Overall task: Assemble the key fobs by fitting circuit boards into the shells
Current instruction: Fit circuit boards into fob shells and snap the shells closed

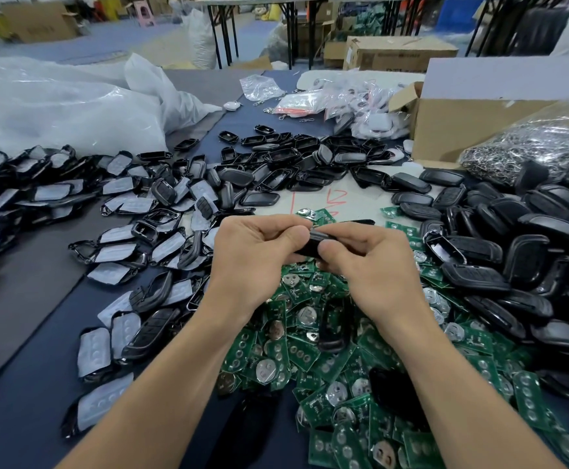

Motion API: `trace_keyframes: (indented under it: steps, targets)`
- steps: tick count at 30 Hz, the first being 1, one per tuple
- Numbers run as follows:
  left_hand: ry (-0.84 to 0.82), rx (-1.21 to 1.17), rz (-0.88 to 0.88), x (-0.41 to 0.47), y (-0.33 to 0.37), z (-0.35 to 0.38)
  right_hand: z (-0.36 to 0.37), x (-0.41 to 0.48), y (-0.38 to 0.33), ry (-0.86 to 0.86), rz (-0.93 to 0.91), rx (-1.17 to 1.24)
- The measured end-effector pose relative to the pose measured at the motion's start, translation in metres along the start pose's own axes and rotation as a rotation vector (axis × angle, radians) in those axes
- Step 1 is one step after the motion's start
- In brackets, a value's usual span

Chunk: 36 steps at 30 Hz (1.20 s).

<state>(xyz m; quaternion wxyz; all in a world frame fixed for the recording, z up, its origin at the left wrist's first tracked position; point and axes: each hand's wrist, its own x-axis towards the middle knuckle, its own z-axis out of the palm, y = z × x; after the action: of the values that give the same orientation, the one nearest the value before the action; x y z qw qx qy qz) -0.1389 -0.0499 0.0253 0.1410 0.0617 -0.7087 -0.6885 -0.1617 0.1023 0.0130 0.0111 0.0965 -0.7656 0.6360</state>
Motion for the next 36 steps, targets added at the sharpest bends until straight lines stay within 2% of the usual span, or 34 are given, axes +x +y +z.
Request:
trace_keyframes:
  steps: [5, 8, 12, 14, 16, 18, 21, 24, 29, 36]
  targets:
    - [-0.075, 0.045, -0.005, 0.000, -0.001, -0.002, -0.006, -0.001, 0.000, 0.024, 0.000, 0.102]
    - [-0.080, 0.049, 0.010, 0.001, -0.002, -0.004, -0.006, -0.001, -0.002, 0.021, 0.009, 0.070]
    - [-0.118, 0.263, 0.161, 0.001, -0.006, -0.009, -0.011, -0.001, -0.003, -0.034, -0.101, -0.288]
    - [-0.148, 0.330, 0.190, -0.001, -0.005, -0.008, -0.012, -0.002, -0.004, -0.020, -0.125, -0.336]
    - [-0.100, 0.213, 0.175, 0.000, -0.004, -0.006, -0.009, -0.004, -0.006, 0.004, -0.067, -0.160]
    - [-0.104, 0.058, 0.117, 0.000, -0.001, -0.005, -0.003, -0.005, -0.007, 0.026, 0.028, 0.127]
    - [-0.199, -0.010, 0.044, -0.003, -0.003, 0.001, 0.006, -0.008, -0.010, 0.037, 0.192, 0.428]
    - [-0.132, -0.101, -0.045, -0.008, -0.005, 0.012, 0.011, -0.010, -0.010, 0.022, 0.318, 0.634]
    - [-0.006, -0.303, -0.153, -0.014, -0.002, 0.025, 0.018, -0.012, -0.009, 0.000, 0.299, 0.653]
    - [0.076, -0.273, -0.109, -0.018, 0.001, 0.021, 0.021, -0.014, -0.007, -0.076, 0.277, 0.583]
